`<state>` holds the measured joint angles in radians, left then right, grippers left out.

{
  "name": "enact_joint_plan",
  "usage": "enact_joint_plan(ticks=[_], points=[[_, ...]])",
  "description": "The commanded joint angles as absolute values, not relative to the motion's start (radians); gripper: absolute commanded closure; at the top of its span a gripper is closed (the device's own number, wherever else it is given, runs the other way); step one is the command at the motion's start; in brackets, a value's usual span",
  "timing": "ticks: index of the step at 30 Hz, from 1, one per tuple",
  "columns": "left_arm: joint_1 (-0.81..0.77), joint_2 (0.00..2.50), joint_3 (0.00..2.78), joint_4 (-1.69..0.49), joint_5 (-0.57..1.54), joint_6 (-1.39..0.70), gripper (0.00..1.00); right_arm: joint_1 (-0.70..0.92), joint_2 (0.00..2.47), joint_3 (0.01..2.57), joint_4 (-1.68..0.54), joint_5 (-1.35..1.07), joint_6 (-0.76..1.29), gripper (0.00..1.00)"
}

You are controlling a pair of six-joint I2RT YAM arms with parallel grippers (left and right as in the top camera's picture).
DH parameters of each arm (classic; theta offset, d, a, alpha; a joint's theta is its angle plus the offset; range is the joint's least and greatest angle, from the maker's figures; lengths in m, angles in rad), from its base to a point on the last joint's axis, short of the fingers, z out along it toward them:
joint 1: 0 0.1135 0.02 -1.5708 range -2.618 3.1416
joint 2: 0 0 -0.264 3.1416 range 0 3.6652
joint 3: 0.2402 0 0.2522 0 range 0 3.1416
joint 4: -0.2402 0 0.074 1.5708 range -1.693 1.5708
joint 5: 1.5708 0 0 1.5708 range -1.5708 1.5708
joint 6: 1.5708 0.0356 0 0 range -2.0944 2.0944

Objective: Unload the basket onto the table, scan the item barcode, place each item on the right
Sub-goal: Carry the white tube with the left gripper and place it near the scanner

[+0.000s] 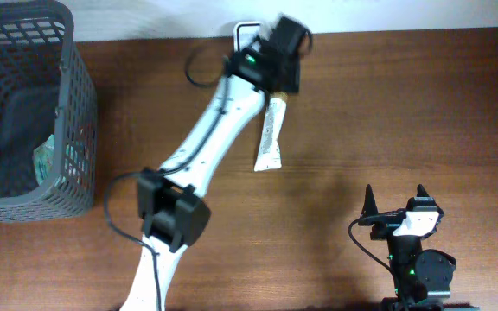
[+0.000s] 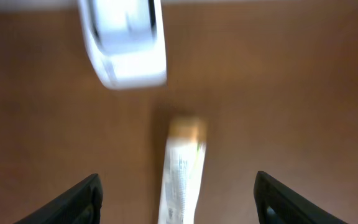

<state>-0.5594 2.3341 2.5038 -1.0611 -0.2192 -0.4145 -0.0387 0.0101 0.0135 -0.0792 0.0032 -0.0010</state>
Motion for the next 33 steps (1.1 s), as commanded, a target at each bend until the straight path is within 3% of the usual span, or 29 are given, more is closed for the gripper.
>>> enact_joint_plan(ticks=[1,2,5,10,13,23,28,33], points=[[-0.406,2.157,2.758,-1.068,-0.296,-0.293,0.18,-0.043,0.004,0.006,-0.082,0.009,-0.004,0.01],[-0.368,2.139,2.792,-1.068,-0.329,-0.293,0.12,-0.043,0.004,0.006,-0.082,0.009,-0.004,0.01],[-0.155,2.053,2.845,-1.073,-0.417,-0.294,0.05,-0.043,0.004,0.006,-0.082,0.009,-0.004,0.01],[0.196,2.032,2.807,-1.225,-0.415,-0.295,0.03,-0.043,0.004,0.006,-0.082,0.009,-0.004,0.01],[0.318,2.032,2.695,-1.299,-0.406,-0.311,0.03,-0.043,0.004,0.006,-0.082,0.009,-0.004,0.01],[0.433,2.033,2.091,-1.268,-0.369,-0.365,0.07,-0.043,0.004,0.006,-0.082,0.009,-0.004,0.01],[0.435,2.033,1.848,-1.132,-0.294,-0.265,0.07,-0.043,0.004,0.006,-0.082,0.009,-0.004,0.01],[0.437,2.034,1.716,-1.029,-0.291,-0.191,0.16,-0.043,0.004,0.006,-0.082,0.009,-0.004,0.01]])
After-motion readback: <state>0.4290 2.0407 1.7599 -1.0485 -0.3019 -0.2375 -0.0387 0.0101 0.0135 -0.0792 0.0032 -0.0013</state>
